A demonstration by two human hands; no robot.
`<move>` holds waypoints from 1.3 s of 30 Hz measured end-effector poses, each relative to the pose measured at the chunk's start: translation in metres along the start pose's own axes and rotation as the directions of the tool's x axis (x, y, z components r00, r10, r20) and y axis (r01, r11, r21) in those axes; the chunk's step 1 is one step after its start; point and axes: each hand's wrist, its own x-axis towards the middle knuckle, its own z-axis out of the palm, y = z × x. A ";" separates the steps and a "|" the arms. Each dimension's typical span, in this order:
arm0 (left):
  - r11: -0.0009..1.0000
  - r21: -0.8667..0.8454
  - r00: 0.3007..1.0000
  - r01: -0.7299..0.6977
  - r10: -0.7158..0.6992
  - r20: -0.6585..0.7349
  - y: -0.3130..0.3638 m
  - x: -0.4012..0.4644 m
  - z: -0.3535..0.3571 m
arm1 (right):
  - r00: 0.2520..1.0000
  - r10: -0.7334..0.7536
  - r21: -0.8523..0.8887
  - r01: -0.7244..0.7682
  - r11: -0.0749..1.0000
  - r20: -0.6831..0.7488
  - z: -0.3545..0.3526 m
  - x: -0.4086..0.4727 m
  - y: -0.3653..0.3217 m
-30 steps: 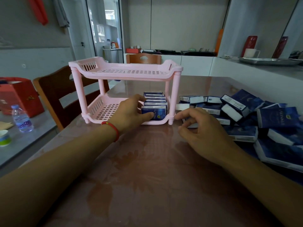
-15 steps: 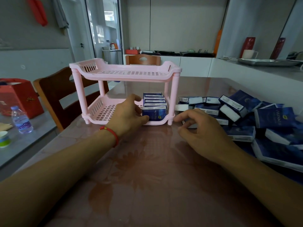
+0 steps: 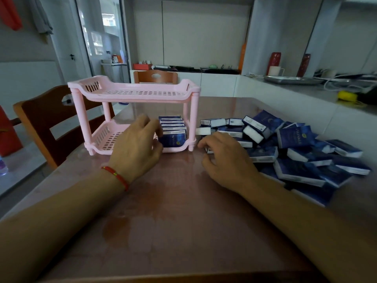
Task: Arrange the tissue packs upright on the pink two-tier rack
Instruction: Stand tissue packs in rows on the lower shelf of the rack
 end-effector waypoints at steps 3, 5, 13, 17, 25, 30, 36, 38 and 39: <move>0.979 -0.111 0.981 -0.173 0.181 0.071 0.024 -0.009 0.000 | 0.999 0.028 -0.162 -0.024 0.986 0.023 -0.012 -0.004 -0.007; 0.939 -0.189 0.940 -0.287 0.314 0.130 0.035 -0.014 0.003 | 0.997 0.073 -0.251 -0.067 0.966 0.018 -0.030 -0.011 -0.005; 0.854 -0.410 0.890 -0.319 0.419 0.180 0.053 -0.020 0.008 | 0.888 0.454 -0.402 -0.389 0.829 0.076 -0.117 -0.088 0.046; 0.850 -0.423 0.877 -0.315 0.431 0.213 0.063 -0.025 0.007 | 0.871 0.465 -0.364 -0.387 0.847 0.156 -0.130 -0.105 0.053; 0.662 -0.744 0.910 0.086 0.253 0.330 0.093 -0.030 0.002 | 0.973 0.224 -0.040 -0.222 0.974 0.048 -0.120 -0.092 0.022; 0.413 -0.835 0.826 0.363 0.272 0.493 0.096 -0.035 0.002 | 0.988 0.072 0.074 -0.082 0.994 0.135 -0.083 -0.080 -0.019; 0.358 -0.813 0.852 0.460 0.080 0.518 0.077 -0.026 0.008 | 0.964 0.265 -0.033 -0.266 0.963 -0.034 -0.092 -0.101 0.004; 0.317 -0.816 0.852 0.483 0.043 0.521 0.076 -0.025 0.011 | 0.915 0.400 -0.210 -0.401 0.892 -0.049 -0.109 -0.118 0.023; 0.299 -0.820 0.852 0.489 0.037 0.522 0.075 -0.025 0.012 | 0.885 0.464 -0.279 -0.454 0.846 -0.036 -0.117 -0.126 0.030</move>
